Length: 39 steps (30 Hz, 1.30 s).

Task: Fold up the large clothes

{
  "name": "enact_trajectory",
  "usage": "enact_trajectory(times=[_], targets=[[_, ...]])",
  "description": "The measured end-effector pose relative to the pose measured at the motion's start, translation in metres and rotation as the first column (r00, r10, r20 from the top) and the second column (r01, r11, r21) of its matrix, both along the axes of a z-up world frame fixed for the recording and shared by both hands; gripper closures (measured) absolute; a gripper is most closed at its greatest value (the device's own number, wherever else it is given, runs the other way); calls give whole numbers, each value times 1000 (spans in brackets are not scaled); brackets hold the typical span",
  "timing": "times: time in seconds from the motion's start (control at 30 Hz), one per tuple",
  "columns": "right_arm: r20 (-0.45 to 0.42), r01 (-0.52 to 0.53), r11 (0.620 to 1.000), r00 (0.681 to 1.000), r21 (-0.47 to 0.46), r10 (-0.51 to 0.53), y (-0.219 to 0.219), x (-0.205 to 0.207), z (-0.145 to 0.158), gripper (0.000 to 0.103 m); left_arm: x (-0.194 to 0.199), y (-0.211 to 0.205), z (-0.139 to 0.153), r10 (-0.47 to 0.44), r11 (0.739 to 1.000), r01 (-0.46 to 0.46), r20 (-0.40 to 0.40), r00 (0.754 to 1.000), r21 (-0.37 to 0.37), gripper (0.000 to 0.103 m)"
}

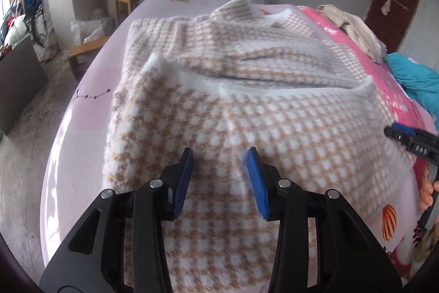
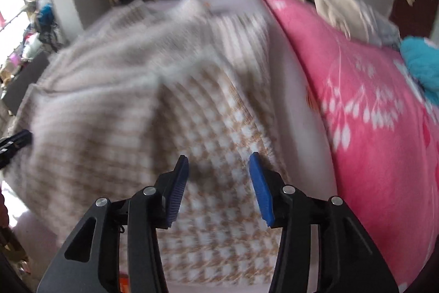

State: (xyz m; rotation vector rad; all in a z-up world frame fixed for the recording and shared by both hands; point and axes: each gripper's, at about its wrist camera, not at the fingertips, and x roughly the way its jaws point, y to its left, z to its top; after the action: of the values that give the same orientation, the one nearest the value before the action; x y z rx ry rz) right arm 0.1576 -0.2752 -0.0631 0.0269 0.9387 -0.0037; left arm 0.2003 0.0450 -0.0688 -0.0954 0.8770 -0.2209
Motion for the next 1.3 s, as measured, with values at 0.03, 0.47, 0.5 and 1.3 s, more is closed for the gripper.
enact_trajectory(times=[0.03, 0.47, 0.5, 1.3], targets=[[2, 2, 1000, 1000, 17, -2, -2, 0, 1, 58, 1, 1, 1, 2, 1000, -2, -1, 1000, -8, 64], [80, -288, 952, 956, 106, 280, 83, 13, 25, 57, 0, -49, 12, -104, 994, 103, 13, 994, 40, 58], [59, -286, 952, 958, 109, 281, 85, 19, 16, 57, 2, -53, 7, -100, 994, 99, 2, 995, 54, 57], [65, -291, 945, 956, 149, 285, 97, 24, 31, 45, 2, -24, 14, 11, 999, -11, 8, 1000, 45, 55]])
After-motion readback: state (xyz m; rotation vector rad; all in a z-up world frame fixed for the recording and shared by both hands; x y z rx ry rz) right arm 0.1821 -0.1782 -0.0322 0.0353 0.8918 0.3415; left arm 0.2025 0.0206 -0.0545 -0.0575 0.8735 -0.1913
